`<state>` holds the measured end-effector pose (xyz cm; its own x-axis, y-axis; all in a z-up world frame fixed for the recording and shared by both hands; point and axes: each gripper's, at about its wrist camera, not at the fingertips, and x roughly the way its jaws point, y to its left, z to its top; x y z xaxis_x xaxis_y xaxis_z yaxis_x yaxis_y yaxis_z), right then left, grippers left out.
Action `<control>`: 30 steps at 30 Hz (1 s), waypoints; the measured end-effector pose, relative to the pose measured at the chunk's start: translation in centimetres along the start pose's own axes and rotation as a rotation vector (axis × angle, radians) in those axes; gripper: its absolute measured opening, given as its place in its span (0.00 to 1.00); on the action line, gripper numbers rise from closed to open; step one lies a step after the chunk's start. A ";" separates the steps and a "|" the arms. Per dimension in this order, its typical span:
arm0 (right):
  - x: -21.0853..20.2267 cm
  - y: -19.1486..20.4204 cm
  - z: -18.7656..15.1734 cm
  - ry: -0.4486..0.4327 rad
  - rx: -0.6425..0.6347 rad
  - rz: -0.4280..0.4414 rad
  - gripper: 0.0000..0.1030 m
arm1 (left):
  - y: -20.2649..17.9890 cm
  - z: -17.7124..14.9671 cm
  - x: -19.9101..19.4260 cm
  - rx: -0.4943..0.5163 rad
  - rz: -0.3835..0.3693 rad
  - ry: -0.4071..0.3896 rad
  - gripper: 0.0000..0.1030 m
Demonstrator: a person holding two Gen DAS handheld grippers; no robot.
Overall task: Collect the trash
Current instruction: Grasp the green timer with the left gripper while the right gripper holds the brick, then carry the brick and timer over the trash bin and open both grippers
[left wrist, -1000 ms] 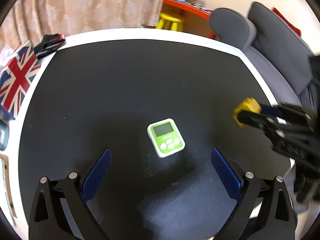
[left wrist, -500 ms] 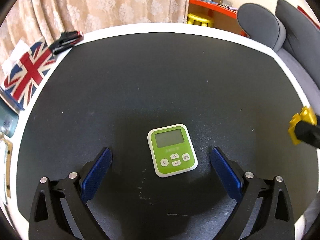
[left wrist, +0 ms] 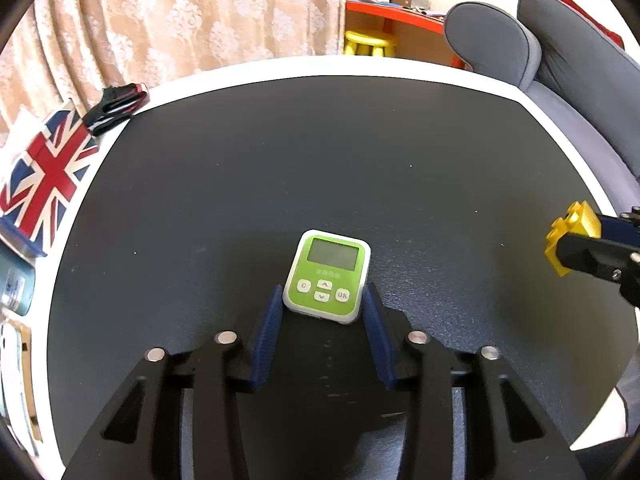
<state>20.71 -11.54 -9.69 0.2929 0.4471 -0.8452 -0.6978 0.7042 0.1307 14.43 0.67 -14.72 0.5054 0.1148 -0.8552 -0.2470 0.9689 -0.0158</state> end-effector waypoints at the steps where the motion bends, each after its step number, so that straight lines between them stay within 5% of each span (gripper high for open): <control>1: 0.0 0.1 0.0 -0.001 -0.002 0.001 0.31 | 0.2 0.1 0.0 0.010 -0.019 0.003 0.39; 13: -1.9 2.1 -0.7 -0.029 -0.026 -0.006 0.31 | 1.3 -1.0 -2.8 0.100 -0.131 -0.001 0.38; 30: -10.9 8.7 -8.4 -0.111 -0.068 -0.008 0.31 | 0.6 -7.8 -15.6 0.219 -0.260 -0.108 0.38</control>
<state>5.96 -14.94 -3.76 0.3665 0.5024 -0.7831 -0.7367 0.6708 0.0855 -0.06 -2.22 -5.39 0.6154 -0.1311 -0.7773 0.0789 0.9914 -0.1048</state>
